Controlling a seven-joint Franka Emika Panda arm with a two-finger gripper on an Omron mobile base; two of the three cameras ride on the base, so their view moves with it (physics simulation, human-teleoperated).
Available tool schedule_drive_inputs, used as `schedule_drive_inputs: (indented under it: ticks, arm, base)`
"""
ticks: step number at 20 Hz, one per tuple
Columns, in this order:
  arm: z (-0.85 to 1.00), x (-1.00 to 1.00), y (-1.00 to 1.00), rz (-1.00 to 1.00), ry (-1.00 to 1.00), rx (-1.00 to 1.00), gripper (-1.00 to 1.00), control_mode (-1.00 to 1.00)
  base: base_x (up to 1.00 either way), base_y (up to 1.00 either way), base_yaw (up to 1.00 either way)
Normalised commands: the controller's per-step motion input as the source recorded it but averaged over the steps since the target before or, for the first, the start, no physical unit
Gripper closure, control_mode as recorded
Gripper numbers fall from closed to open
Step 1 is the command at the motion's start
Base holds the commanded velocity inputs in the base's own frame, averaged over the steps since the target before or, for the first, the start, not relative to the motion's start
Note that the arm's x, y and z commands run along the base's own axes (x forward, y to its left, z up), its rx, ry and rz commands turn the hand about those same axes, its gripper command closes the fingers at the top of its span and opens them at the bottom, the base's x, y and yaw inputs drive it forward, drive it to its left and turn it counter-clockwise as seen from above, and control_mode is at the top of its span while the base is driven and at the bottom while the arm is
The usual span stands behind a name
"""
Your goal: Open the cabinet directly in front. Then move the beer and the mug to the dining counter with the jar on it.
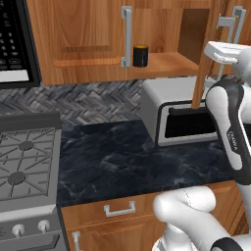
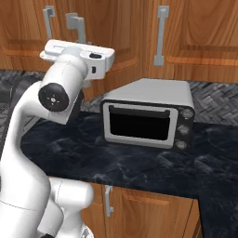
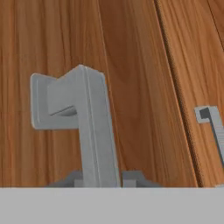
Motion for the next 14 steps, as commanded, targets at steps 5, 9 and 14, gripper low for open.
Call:
schedule_drive_inputs:
  ticks: [5,9,14]
  arm:
    - [-0.07,-0.15,0.0,-0.01,0.0,0.0,-1.0,-1.0]
    - [-0.74,-0.91,-0.13,0.0,0.17,0.0,-1.0,-1.0]
    - [-0.58,-1.0,-0.2,0.0,0.14,0.0,-1.0,-1.0]
  base:
    - [0.0,0.0,0.0]
    - [0.0,0.0,0.0]
    - [0.0,0.0,0.0]
